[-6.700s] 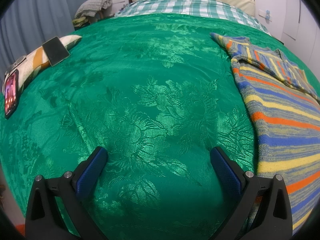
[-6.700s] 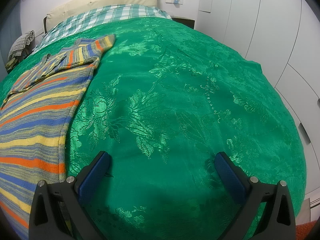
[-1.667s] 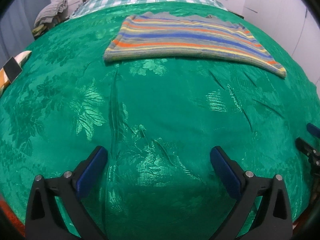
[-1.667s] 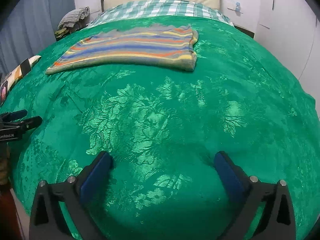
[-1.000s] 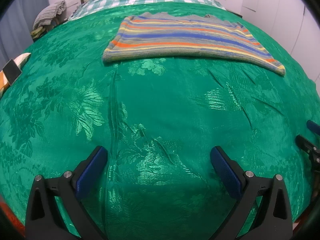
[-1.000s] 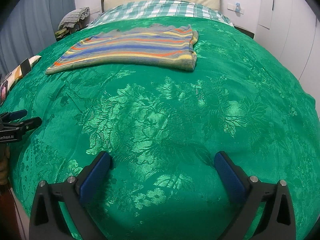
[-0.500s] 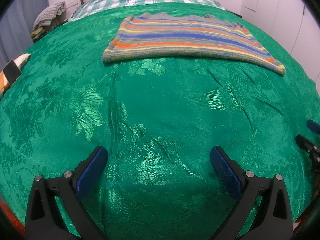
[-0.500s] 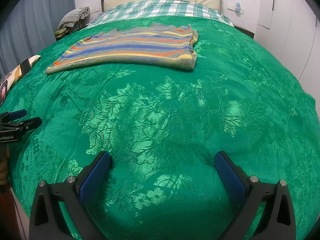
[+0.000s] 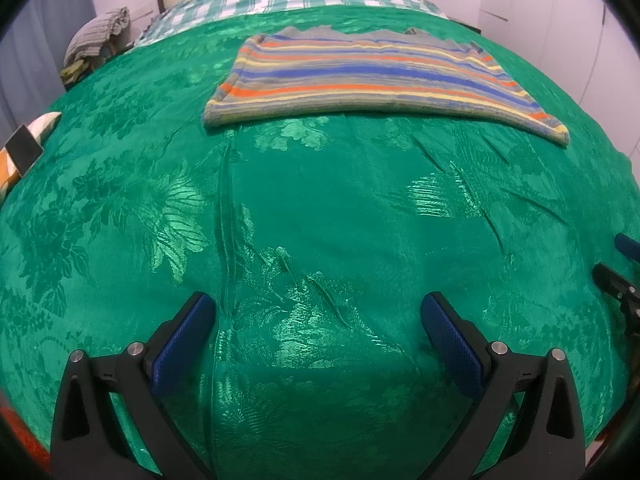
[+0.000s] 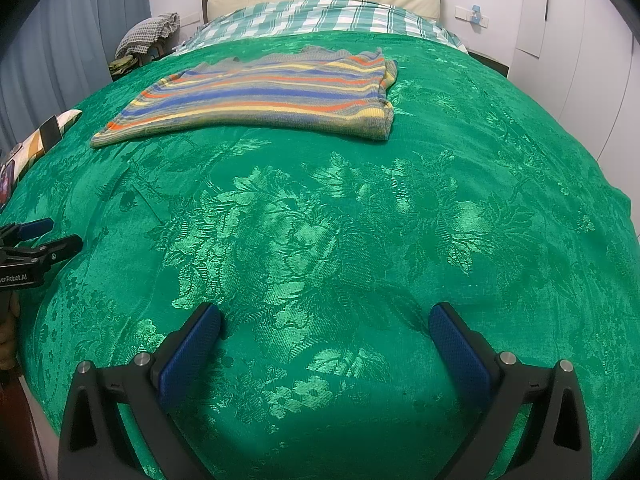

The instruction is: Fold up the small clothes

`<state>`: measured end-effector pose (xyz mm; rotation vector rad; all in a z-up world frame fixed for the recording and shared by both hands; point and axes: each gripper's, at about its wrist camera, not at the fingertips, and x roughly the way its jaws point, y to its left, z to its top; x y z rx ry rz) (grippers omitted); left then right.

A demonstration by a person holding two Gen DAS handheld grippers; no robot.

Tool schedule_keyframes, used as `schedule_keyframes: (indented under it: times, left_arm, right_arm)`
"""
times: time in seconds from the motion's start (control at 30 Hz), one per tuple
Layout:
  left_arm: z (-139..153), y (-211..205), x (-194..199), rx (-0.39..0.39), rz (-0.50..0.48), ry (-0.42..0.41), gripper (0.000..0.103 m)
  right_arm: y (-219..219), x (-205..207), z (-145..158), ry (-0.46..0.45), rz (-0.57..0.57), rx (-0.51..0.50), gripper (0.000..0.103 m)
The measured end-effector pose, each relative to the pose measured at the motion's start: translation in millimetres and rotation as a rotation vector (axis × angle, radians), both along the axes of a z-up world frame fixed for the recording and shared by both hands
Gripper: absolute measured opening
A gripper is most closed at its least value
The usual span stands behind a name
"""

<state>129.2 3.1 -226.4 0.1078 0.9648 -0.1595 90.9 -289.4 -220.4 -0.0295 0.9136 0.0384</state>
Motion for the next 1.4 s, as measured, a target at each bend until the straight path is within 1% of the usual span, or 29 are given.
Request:
schedule_keyframes:
  times: [0.47, 0.53, 0.57, 0.6, 0.63, 0.67, 0.7, 0.73, 0.8, 0.87, 0.93, 1.0, 1.03, 1.07, 1.13, 1.2, 1.23, 1.27, 1.3, 1.33, 1.37, 1.4]
  left_arm:
    - [0, 0, -1, 0.003, -0.001, -0.004, 0.102]
    - [6, -1, -1, 0.014, -0.007, 0.018, 0.103]
    - [13, -1, -2, 0.030, -0.006, 0.035, 0.101]
    - [24, -5, -7, 0.043, -0.022, 0.028, 0.101]
    - [31, -8, -10, 0.045, -0.046, 0.005, 0.101]
    - [45, -16, -16, 0.049, -0.095, -0.044, 0.101]
    - [54, -26, -20, 0.053, -0.138, -0.080, 0.101]
    - [63, -44, -21, 0.058, -0.212, -0.113, 0.101]
    - [70, -76, -16, 0.065, -0.318, -0.131, 0.101]
    - [72, -121, -1, 0.084, -0.432, -0.140, 0.101]
    - [68, -164, 22, 0.086, -0.511, -0.134, 0.101]
    - [60, -192, 44, 0.080, -0.529, -0.128, 0.100]
    - [54, -205, 58, 0.072, -0.530, -0.119, 0.096]
    - [47, -219, 72, 0.057, -0.536, -0.095, 0.087]
    - [34, -240, 88, 0.040, -0.554, -0.055, 0.080]
    - [27, -257, 95, 0.050, -0.588, -0.076, 0.080]
    - [27, -262, 96, 0.054, -0.608, -0.099, 0.076]
    - [27, -266, 98, 0.042, -0.630, -0.117, 0.058]
    - [27, -267, 100, 0.027, -0.638, -0.122, 0.046]
    - [27, -266, 103, 0.016, -0.628, -0.123, 0.013]
    - [29, -261, 108, -0.008, -0.596, -0.123, 0.009]
    - [32, -256, 110, -0.050, -0.585, -0.121, 0.009]
  right_arm:
    - [-1, -1, 1, 0.002, -0.001, 0.000, 0.103]
    - [-2, 0, 2, 0.020, -0.008, 0.002, 0.103]
    - [-2, 2, 3, 0.041, -0.004, 0.002, 0.103]
    - [-2, 4, 7, 0.070, 0.007, 0.002, 0.102]
    - [-5, 6, 13, 0.093, 0.027, 0.014, 0.102]
    - [-10, 8, 20, 0.093, 0.041, 0.039, 0.102]
    - [-17, 9, 30, 0.068, 0.047, 0.073, 0.102]
    - [-28, 13, 39, 0.043, 0.049, 0.105, 0.102]
    - [-50, 35, 52, 0.030, 0.046, 0.157, 0.102]
    - [-76, 70, 61, 0.038, 0.030, 0.232, 0.102]
    - [-99, 108, 65, 0.044, 0.017, 0.319, 0.102]
    - [-119, 151, 63, 0.077, 0.006, 0.395, 0.098]
    - [-129, 175, 59, 0.105, 0.004, 0.431, 0.094]
    - [-136, 196, 54, 0.140, 0.010, 0.470, 0.089]
    - [-146, 232, 43, 0.194, 0.012, 0.527, 0.080]
    - [-152, 264, 31, 0.238, 0.023, 0.554, 0.077]
    - [-151, 277, 27, 0.246, 0.033, 0.562, 0.075]
    - [-150, 289, 21, 0.250, 0.046, 0.580, 0.072]
    - [-150, 300, 16, 0.252, 0.052, 0.604, 0.070]
    - [-149, 308, 11, 0.253, 0.051, 0.625, 0.064]
    - [-149, 316, 7, 0.254, 0.045, 0.655, 0.052]
    - [-149, 321, 4, 0.254, 0.037, 0.678, 0.042]
